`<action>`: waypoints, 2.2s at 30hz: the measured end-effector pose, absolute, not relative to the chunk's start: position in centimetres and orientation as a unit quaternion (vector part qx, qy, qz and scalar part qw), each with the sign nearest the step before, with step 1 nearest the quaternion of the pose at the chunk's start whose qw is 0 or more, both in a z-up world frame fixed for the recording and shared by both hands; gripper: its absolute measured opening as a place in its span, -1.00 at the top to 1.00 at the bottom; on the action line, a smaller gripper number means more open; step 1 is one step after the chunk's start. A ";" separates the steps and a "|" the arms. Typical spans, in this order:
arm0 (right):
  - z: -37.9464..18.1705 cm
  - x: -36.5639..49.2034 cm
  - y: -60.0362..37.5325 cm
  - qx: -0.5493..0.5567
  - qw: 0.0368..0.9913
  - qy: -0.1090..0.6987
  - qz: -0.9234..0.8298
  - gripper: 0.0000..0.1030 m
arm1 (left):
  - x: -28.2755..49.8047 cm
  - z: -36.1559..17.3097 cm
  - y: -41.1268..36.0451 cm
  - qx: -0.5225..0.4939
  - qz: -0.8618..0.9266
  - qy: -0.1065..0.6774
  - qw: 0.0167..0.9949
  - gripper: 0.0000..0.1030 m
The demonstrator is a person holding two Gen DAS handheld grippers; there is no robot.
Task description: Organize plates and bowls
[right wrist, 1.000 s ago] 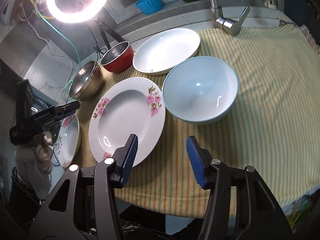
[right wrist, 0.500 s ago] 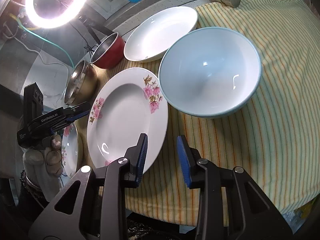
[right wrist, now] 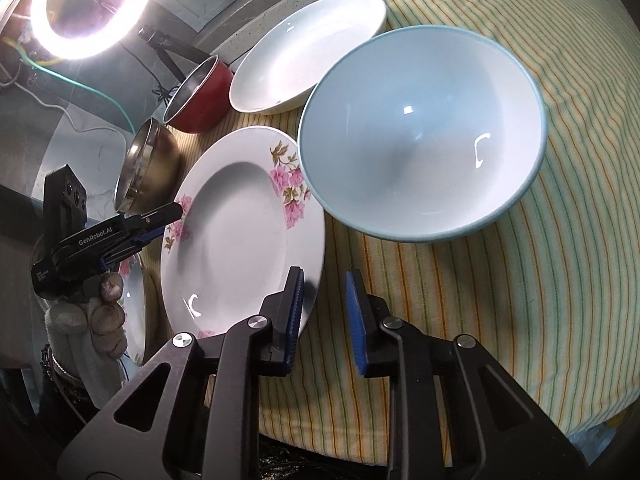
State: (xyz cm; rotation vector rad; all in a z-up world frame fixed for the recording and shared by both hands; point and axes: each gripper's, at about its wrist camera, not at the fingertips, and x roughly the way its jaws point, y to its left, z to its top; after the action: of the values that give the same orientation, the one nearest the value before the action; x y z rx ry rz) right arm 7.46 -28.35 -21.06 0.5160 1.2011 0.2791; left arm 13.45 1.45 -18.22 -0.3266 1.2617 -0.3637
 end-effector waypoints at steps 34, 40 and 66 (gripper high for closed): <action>-21.2 7.1 -26.4 0.172 0.778 0.577 0.176 0.68 | 8.2 -17.9 1.2 -0.156 -0.123 0.574 0.795 0.45; -21.2 6.4 -26.4 0.161 0.777 0.580 0.184 0.68 | 6.7 -18.0 1.2 -0.166 -0.114 0.571 0.796 0.45; -21.1 5.4 -26.2 0.144 0.779 0.580 0.189 0.62 | 5.0 -18.1 1.2 -0.168 -0.107 0.565 0.801 0.45</action>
State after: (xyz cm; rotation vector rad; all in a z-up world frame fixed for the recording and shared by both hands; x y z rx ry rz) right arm 5.39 -26.15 -21.15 0.3122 1.2526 0.4095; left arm 5.05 1.19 -18.14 -0.3596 1.2105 -0.2286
